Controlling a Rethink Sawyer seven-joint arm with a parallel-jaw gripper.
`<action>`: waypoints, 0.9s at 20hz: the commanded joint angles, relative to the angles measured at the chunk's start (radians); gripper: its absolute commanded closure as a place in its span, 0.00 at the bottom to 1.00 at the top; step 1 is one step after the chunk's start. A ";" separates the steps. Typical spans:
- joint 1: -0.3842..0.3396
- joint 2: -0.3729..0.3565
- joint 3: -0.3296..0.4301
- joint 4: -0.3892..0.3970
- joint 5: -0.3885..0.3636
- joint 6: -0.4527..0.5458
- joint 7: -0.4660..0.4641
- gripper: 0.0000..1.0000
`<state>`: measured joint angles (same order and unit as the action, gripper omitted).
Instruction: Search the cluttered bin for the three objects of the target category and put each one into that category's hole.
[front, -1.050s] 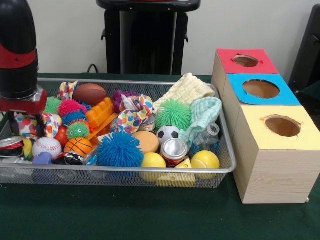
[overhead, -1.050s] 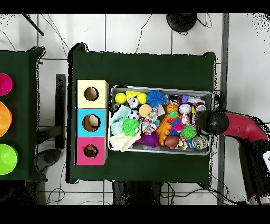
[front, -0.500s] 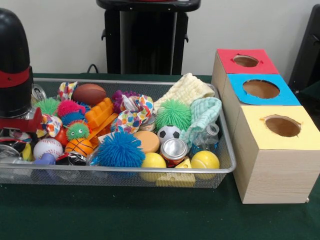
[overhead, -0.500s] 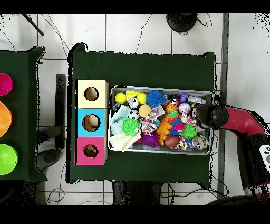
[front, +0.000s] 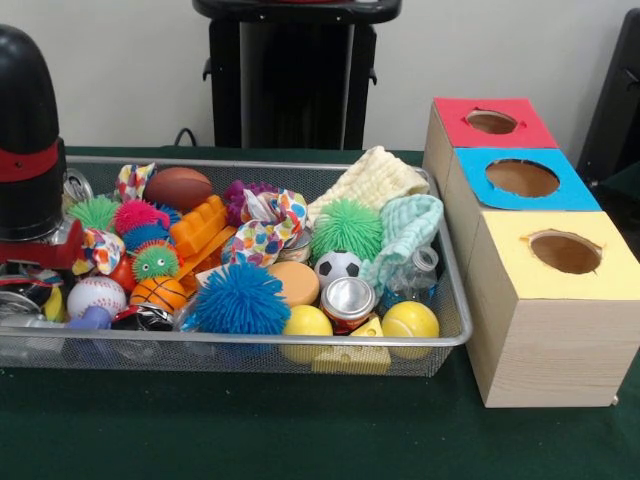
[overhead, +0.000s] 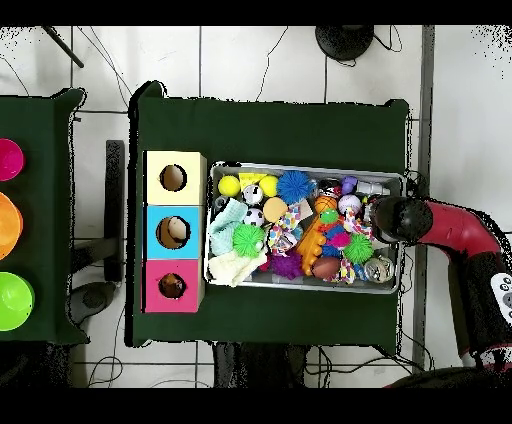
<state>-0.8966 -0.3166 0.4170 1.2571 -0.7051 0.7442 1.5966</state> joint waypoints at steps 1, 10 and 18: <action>-0.018 0.121 0.023 -0.035 -0.115 -0.112 -0.226 0.00; -0.035 0.094 0.033 0.012 -0.069 -0.076 -0.211 1.00; -0.016 -0.032 0.016 0.140 -0.033 -0.033 -0.156 1.00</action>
<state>-0.8989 -0.3274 0.4196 1.2836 -0.7053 0.7419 1.5966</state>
